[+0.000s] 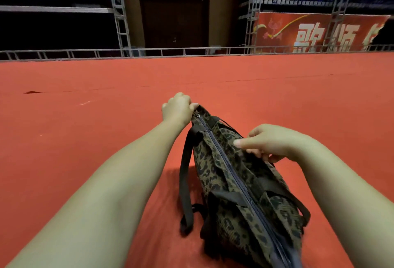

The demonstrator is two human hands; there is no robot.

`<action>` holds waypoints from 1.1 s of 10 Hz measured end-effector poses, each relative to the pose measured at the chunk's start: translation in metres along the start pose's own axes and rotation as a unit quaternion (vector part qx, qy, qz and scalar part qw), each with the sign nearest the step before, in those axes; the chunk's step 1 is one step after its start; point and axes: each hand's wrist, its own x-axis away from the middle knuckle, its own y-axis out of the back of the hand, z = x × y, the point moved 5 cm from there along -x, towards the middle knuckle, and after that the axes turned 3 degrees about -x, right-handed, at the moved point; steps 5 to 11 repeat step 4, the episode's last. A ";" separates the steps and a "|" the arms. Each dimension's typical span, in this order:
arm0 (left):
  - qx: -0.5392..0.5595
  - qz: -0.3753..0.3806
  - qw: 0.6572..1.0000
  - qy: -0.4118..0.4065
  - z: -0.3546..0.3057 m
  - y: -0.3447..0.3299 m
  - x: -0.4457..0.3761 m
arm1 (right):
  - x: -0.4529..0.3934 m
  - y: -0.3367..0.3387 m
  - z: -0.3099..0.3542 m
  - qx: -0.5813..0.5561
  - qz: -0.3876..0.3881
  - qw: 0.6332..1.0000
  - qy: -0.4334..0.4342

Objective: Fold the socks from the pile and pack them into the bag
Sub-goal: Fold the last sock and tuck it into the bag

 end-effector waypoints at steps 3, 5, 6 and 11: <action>0.234 0.188 0.950 -0.084 -0.009 -0.026 -0.042 | -0.093 0.014 0.054 0.034 -0.037 0.998 -0.047; 0.343 0.303 0.888 -0.041 -0.008 -0.023 -0.034 | -0.099 0.028 0.076 0.061 -0.017 0.995 -0.077; 0.343 0.303 0.888 -0.041 -0.008 -0.023 -0.034 | -0.099 0.028 0.076 0.061 -0.017 0.995 -0.077; 0.343 0.303 0.888 -0.041 -0.008 -0.023 -0.034 | -0.099 0.028 0.076 0.061 -0.017 0.995 -0.077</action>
